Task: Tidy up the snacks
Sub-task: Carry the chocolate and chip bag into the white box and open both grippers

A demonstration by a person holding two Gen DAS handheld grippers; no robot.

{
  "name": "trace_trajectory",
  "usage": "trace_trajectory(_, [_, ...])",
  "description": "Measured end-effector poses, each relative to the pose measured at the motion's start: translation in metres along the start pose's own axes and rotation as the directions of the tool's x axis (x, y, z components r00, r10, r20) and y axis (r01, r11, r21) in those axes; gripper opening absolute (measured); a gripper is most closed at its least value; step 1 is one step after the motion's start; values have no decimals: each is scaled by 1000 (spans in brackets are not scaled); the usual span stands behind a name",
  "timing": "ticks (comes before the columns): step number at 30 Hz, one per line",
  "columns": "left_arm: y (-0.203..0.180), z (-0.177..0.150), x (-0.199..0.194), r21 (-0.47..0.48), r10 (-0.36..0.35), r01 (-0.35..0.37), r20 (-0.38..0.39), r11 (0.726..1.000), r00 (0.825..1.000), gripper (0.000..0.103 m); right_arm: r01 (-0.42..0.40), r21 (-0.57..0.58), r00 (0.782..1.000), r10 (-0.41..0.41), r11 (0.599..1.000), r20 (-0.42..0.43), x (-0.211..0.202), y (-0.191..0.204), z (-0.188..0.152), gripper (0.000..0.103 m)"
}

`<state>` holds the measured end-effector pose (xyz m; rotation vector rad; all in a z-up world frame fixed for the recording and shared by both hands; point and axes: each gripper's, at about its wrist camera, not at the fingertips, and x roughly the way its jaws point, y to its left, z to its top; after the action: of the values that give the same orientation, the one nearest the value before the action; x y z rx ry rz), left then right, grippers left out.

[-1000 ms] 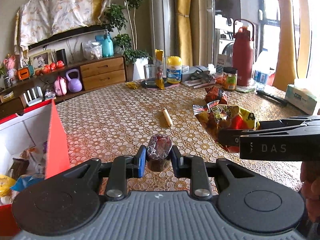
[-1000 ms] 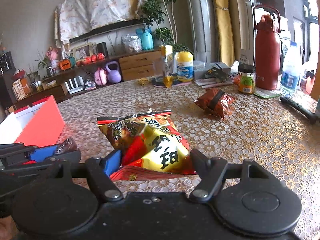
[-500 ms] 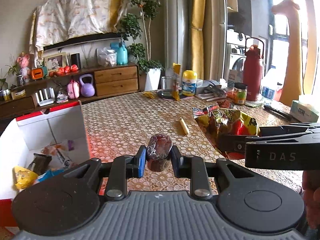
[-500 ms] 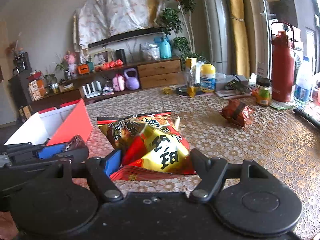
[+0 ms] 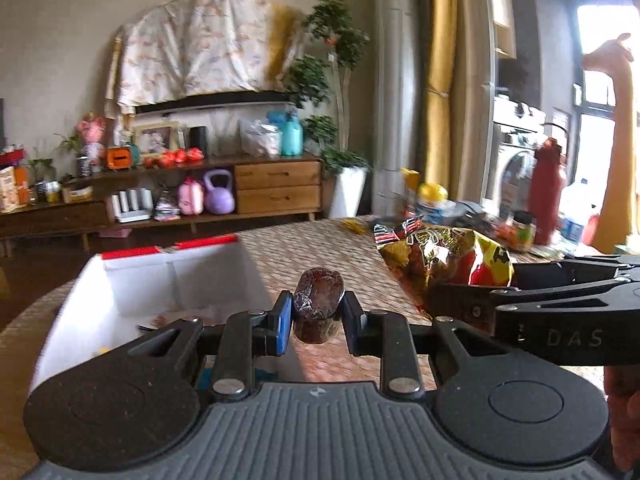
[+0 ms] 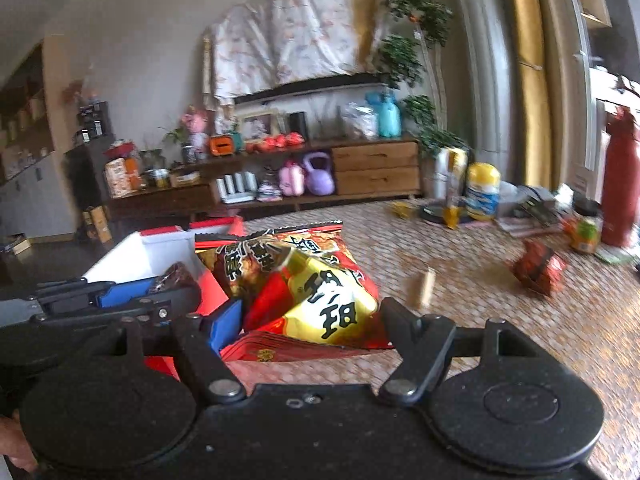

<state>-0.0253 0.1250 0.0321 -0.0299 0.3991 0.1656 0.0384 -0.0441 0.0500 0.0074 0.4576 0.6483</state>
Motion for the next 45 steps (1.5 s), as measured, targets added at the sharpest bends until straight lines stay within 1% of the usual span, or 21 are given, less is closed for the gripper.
trace_trajectory(8, [49,12,-2,-14,98,-98,4,995,995,26,-96,-98,995,98,991,11,23,46,27,73])
trace_trajectory(12, [72,17,5,10,127,-127,-7,992,992,26,-139,-141,990,139,980,-9,40,68,37,73])
trace_trajectory(17, [101,22,21,47,148,-146,-49,988,988,26,-175,-188,984,168,966,-53,71,92,51,73])
trace_trajectory(21, [119,22,37,75,150,-143,-93,987,984,26,-200,-202,978,183,959,-100,96,104,60,73])
trace_trajectory(24, [131,22,50,80,130,-121,-127,989,983,26,-214,-206,973,188,955,-137,115,111,64,73])
trace_trajectory(29, [150,21,74,109,115,-95,-195,989,974,26,-224,-226,964,180,948,-198,142,120,67,73])
trace_trajectory(31, [157,21,85,117,95,-70,-226,991,970,26,-231,-237,959,179,944,-220,153,124,67,73])
trace_trajectory(35, [171,21,108,127,91,-55,-298,990,950,26,-239,-245,947,170,940,-273,173,131,66,73])
trace_trajectory(38, [182,18,124,113,74,-35,-358,993,931,26,-251,-236,928,164,939,-334,192,133,67,74])
trace_trajectory(41, [189,14,137,106,88,-49,-406,993,910,26,-260,-249,919,160,933,-361,201,137,65,73])
trace_trajectory(42, [190,15,138,91,80,-46,-413,995,907,26,-259,-252,916,154,933,-371,203,139,64,74])
trace_trajectory(43, [191,16,137,87,70,-38,-402,995,913,26,-258,-256,914,150,932,-378,204,141,62,74])
trace_trajectory(44, [191,17,137,91,70,-36,-398,995,915,26,-258,-263,912,144,930,-383,206,143,61,74])
trace_trajectory(45, [192,18,139,95,72,-37,-402,995,913,26,-256,-274,912,137,927,-388,209,145,60,74])
